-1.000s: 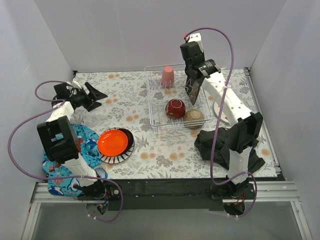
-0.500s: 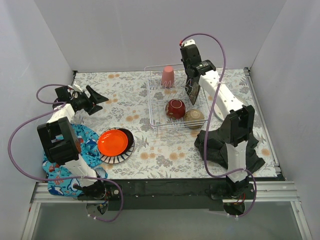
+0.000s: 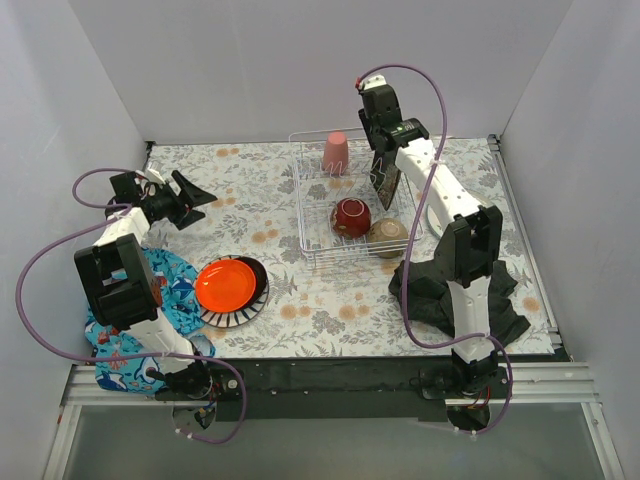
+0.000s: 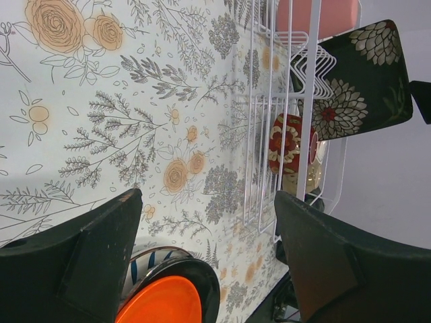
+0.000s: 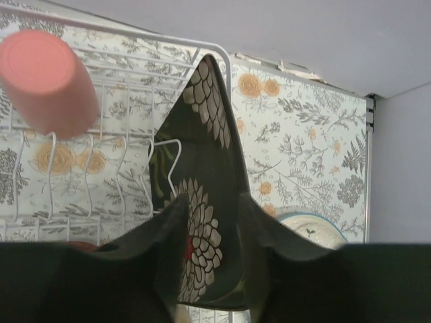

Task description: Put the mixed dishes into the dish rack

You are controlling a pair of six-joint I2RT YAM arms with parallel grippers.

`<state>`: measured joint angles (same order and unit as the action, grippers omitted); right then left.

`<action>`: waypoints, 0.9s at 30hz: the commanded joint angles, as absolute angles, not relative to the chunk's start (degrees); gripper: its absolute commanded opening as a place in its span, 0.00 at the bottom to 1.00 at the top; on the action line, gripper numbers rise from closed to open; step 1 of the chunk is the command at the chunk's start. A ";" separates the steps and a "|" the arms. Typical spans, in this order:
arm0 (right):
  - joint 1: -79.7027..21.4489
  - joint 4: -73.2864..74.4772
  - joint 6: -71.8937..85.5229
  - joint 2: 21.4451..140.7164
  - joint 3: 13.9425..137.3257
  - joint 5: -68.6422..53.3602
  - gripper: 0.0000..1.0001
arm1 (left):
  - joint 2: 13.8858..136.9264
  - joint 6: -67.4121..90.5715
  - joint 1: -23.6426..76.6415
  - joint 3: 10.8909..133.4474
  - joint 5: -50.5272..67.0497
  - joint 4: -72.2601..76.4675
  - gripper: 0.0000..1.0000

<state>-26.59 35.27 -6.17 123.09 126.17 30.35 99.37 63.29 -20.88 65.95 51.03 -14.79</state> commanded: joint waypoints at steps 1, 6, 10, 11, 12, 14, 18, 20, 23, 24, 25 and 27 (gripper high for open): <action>-26.37 28.13 -9.40 118.74 127.44 31.55 0.53 | 98.26 64.25 -21.09 65.74 52.12 -12.92 0.79; -26.37 27.42 -13.97 121.54 128.14 35.24 0.57 | 99.05 65.04 -21.36 66.18 52.38 -12.30 0.79; -26.37 27.60 -15.29 123.31 127.88 36.82 0.57 | 99.14 65.21 -21.71 66.53 52.47 -12.22 0.79; -26.37 27.68 -15.38 123.75 127.88 37.52 0.58 | 99.05 65.21 -21.80 66.45 52.56 -12.22 0.79; -26.28 27.69 -15.73 124.79 127.97 38.83 0.60 | 98.88 65.13 -21.71 66.27 52.56 -12.22 0.79; -26.19 27.60 -16.17 125.77 128.58 39.72 0.60 | 98.79 65.30 -21.71 66.10 52.47 -12.22 0.79; -25.84 27.68 -17.14 126.83 128.76 38.94 0.59 | 98.35 65.30 -21.71 65.39 52.38 -12.13 0.79; -25.66 27.69 -17.23 127.09 128.67 38.76 0.58 | 98.17 65.48 -21.71 65.13 52.38 -11.78 0.79; -25.23 27.95 -16.00 127.09 128.50 38.59 0.53 | 98.00 65.57 -21.71 65.04 52.30 -11.78 0.79; -24.96 28.04 -15.56 127.09 128.24 38.58 0.48 | 98.00 65.65 -21.71 64.95 52.21 -11.78 0.79; -24.79 28.21 -15.12 126.92 128.06 38.50 0.44 | 97.91 65.65 -21.71 64.95 52.21 -11.69 0.79; -24.61 28.39 -14.24 126.57 127.27 38.93 0.28 | 97.82 65.83 -21.71 64.78 52.29 -11.51 0.79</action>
